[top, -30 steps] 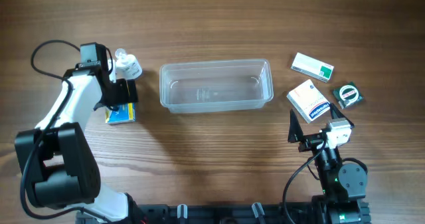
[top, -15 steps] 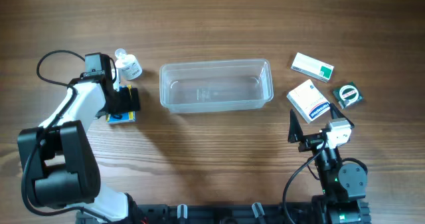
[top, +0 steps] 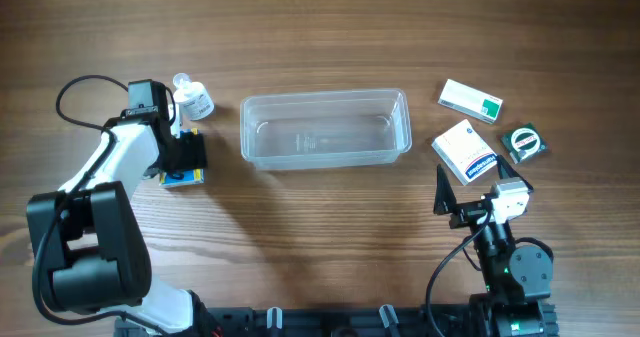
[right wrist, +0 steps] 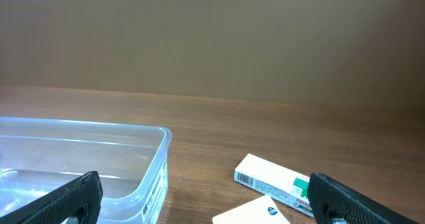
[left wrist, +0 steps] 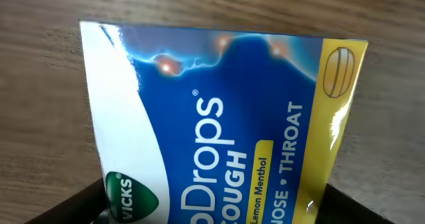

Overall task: Pack container
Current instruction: 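Close the left gripper on the VapoDrops box and lift it, then carry the VapoDrops box with the left gripper over the container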

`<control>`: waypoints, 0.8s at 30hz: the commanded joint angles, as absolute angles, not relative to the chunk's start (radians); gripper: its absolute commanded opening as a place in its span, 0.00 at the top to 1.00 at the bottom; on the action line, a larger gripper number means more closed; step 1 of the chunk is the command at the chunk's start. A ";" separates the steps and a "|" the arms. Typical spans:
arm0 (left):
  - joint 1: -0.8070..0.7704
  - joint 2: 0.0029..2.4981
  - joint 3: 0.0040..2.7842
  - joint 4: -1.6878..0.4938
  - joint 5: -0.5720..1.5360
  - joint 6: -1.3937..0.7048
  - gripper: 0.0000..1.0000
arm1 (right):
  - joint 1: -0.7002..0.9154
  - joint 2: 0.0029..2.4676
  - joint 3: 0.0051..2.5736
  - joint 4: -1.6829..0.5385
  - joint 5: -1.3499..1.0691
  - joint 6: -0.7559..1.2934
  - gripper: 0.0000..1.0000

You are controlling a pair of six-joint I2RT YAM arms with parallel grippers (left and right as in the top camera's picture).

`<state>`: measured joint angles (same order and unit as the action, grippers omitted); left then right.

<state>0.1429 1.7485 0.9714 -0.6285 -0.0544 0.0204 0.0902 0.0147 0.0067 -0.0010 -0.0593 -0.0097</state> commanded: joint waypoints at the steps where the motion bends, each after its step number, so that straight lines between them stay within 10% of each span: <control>1: 0.137 1.718 0.969 -0.664 -0.043 0.022 0.20 | 0.089 0.009 0.005 0.002 -0.068 -0.020 0.00; 24: 0.077 1.312 0.971 -0.830 0.146 -0.039 0.25 | 0.089 0.009 0.005 0.002 -0.068 -0.020 0.00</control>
<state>0.1215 1.3773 0.9703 -0.8211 0.1070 -0.0254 0.0902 0.0147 0.0067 -0.0010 -0.0597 -0.0097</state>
